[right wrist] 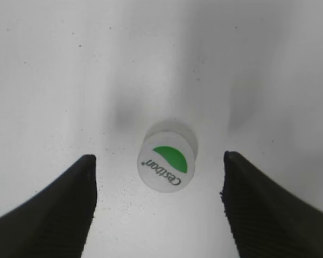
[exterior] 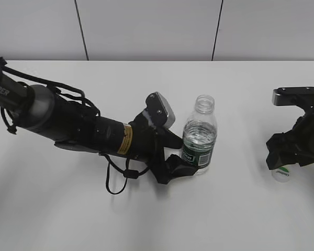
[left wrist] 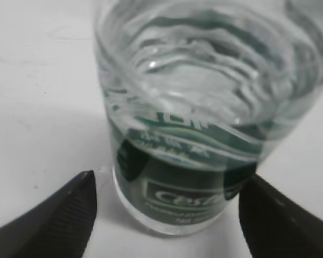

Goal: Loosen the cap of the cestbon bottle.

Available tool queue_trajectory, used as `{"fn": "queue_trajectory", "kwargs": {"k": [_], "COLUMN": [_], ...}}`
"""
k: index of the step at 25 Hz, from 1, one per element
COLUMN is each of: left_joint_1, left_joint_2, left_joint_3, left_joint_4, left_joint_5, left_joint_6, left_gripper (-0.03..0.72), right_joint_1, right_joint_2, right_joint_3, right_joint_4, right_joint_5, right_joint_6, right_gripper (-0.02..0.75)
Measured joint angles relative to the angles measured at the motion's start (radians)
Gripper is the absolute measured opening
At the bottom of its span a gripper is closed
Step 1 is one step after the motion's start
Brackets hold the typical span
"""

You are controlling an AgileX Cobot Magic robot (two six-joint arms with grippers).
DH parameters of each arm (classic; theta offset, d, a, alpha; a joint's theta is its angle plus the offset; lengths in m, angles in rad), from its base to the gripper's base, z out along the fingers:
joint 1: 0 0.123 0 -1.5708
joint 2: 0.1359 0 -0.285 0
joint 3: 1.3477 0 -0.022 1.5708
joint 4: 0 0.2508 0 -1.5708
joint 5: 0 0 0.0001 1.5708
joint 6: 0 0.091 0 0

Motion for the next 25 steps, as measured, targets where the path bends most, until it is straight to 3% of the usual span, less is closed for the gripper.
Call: {"fn": "queue_trajectory", "kwargs": {"k": [19,25], "left_joint_1": [0.004,0.004], "left_joint_2": [-0.137,-0.214], "left_joint_3": [0.011,0.068], "left_joint_4": [0.342,0.368], "left_joint_5": [0.219,0.419], "left_joint_6": [-0.296,-0.314], "left_gripper": [0.592,0.588], "right_joint_1": [0.0,0.0], "right_joint_2": [-0.051,-0.059], "right_joint_3": [0.0,0.0], "right_joint_4": [0.0,0.0], "right_joint_5": [0.002,0.008], "right_joint_6": [-0.001,0.0], "right_gripper": [0.549,0.549]}}
